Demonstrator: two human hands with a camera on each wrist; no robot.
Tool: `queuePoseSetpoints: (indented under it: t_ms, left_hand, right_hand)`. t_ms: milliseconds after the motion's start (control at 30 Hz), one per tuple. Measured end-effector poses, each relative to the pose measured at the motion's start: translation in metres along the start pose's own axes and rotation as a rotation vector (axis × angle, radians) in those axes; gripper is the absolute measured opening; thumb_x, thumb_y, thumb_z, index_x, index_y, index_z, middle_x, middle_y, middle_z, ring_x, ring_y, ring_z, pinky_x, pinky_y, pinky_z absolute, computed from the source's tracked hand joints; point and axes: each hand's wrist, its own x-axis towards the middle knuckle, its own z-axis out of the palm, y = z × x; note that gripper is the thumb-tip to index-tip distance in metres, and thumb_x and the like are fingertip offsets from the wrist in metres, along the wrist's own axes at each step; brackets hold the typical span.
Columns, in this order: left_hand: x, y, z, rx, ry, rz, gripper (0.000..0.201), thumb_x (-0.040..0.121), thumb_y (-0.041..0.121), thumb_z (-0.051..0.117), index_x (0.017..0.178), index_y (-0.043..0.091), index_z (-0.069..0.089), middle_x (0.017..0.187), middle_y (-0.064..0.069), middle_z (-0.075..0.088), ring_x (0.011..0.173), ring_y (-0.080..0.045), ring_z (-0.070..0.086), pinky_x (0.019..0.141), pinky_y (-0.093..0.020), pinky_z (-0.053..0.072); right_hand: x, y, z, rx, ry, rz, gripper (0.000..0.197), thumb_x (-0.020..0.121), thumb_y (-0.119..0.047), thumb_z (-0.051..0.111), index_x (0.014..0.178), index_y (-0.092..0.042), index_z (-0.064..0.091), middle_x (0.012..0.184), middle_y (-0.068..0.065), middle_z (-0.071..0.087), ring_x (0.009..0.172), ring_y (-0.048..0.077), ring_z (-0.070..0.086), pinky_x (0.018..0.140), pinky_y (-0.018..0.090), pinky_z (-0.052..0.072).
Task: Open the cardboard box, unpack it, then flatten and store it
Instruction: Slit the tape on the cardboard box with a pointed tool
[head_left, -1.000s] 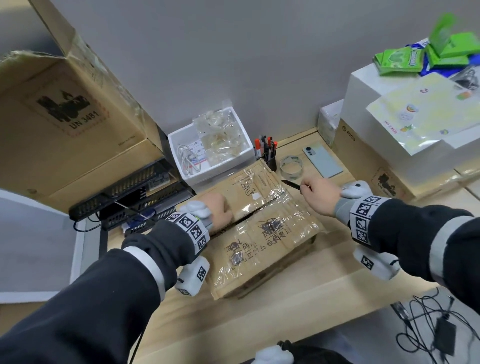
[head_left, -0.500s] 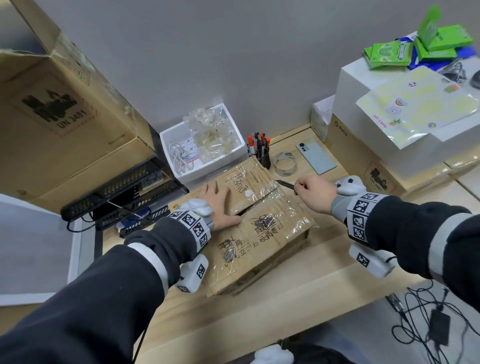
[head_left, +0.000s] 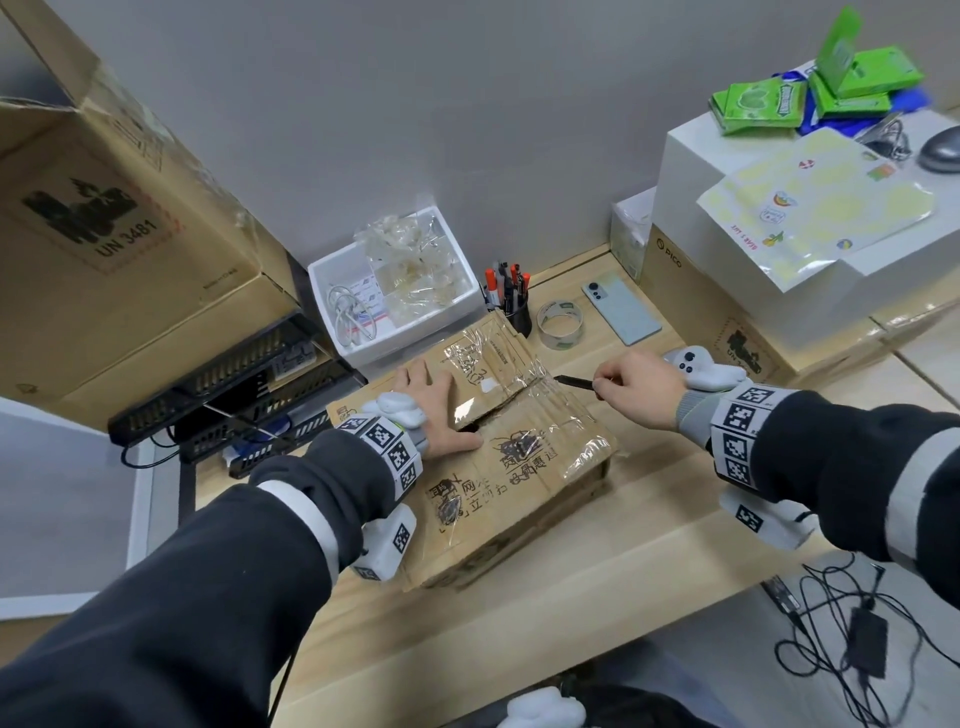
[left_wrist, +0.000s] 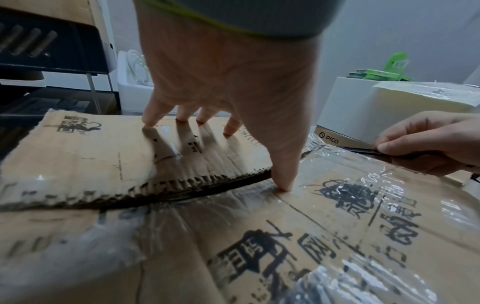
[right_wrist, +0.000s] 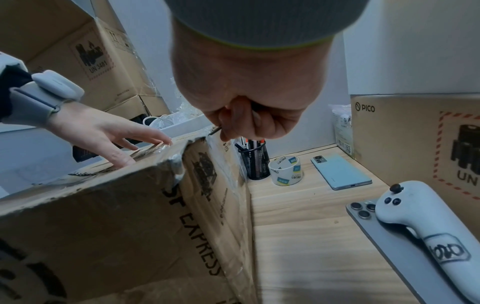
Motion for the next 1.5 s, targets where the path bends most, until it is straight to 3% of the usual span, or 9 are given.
queuePoseSetpoints:
  t_ms: [167,300,400,733,833,967,1100,1300,1500]
  left_hand:
    - [-0.001,0.003,-0.001,0.007,0.004,0.006,0.090,0.055,0.082,0.060,0.120,0.022,0.045,0.120,-0.007,0.042,0.109,-0.027,0.040,0.084,-0.041,0.045]
    - [-0.002,0.003,-0.002,0.006,0.004,0.002,0.091,0.058,0.082,0.060,0.123,0.021,0.043,0.123,-0.007,0.041,0.113,-0.028,0.040,0.087,-0.044,0.047]
    - [-0.002,0.000,-0.001,-0.024,0.009,0.016,0.098,0.049,0.086,0.051,0.125,0.023,0.042,0.123,-0.006,0.041,0.113,-0.027,0.040,0.091,-0.047,0.048]
    - [-0.006,-0.008,-0.002,-0.037,0.027,0.046,0.101,0.051,0.089,0.048,0.133,0.031,0.040,0.133,-0.004,0.042,0.119,-0.028,0.043,0.097,-0.047,0.045]
    - [-0.009,-0.010,-0.004,-0.034,0.087,0.058,0.102,0.052,0.089,0.045,0.134,0.027,0.044,0.134,0.000,0.046,0.117,-0.026,0.046,0.098,-0.045,0.043]
    - [-0.008,-0.009,-0.004,-0.039,0.119,0.051,0.094,0.061,0.081,0.058,0.133,0.021,0.046,0.139,-0.001,0.047,0.118,-0.026,0.046,0.099,-0.043,0.043]
    - [-0.008,-0.008,-0.005,-0.024,0.122,0.043,0.090,0.064,0.077,0.063,0.131,0.020,0.047,0.139,-0.001,0.046,0.118,-0.026,0.045,0.097,-0.042,0.044]
    - [-0.009,-0.007,-0.005,-0.033,0.122,0.045,0.087,0.066,0.075,0.066,0.130,0.018,0.048,0.137,-0.002,0.046,0.116,-0.025,0.044,0.093,-0.039,0.043]
    - [-0.008,-0.007,-0.001,-0.023,0.116,0.026,0.088,0.061,0.078,0.063,0.124,0.019,0.048,0.131,-0.001,0.047,0.112,-0.025,0.044,0.091,-0.040,0.046]
  right_hand:
    - [-0.007,0.006,-0.001,-0.028,-0.010,-0.019,0.029,0.086,-0.033,0.045,0.064,-0.027,0.063,0.061,-0.003,0.066,0.062,0.021,0.063,0.054,0.034,0.053]
    - [-0.014,0.009,-0.004,-0.009,-0.044,-0.046,0.030,0.089,-0.029,0.047,0.066,-0.023,0.065,0.059,0.001,0.064,0.062,0.025,0.063,0.053,0.036,0.050]
    - [-0.015,0.011,-0.008,-0.023,-0.060,-0.063,0.028,0.090,-0.025,0.049,0.070,-0.020,0.068,0.061,0.002,0.064,0.064,0.024,0.061,0.051,0.029,0.042]
    - [-0.004,0.012,-0.013,0.012,-0.071,0.012,0.025,0.089,-0.028,0.052,0.073,-0.024,0.070,0.057,-0.004,0.060,0.059,0.018,0.056,0.052,0.025,0.037]
    - [0.000,0.009,-0.009,0.020,-0.075,0.017,0.026,0.089,-0.029,0.051,0.070,-0.024,0.068,0.059,-0.004,0.062,0.062,0.018,0.059,0.054,0.026,0.040]
    - [-0.001,0.017,-0.012,0.054,-0.076,0.015,0.028,0.090,-0.027,0.054,0.065,-0.025,0.065,0.059,-0.003,0.061,0.059,0.018,0.056,0.058,0.031,0.043]
    - [0.000,0.019,-0.016,0.084,-0.037,0.047,0.026,0.091,-0.024,0.052,0.070,-0.021,0.067,0.062,0.001,0.063,0.062,0.021,0.057,0.063,0.035,0.048]
    - [0.007,-0.004,-0.010,0.067,0.003,0.046,0.025,0.095,-0.022,0.047,0.080,-0.015,0.067,0.060,-0.006,0.054,0.058,0.014,0.049,0.052,0.026,0.032]
    - [0.010,-0.009,-0.005,0.069,-0.040,0.002,0.026,0.094,-0.024,0.048,0.077,-0.016,0.066,0.062,-0.006,0.056,0.062,0.017,0.053,0.052,0.025,0.034]
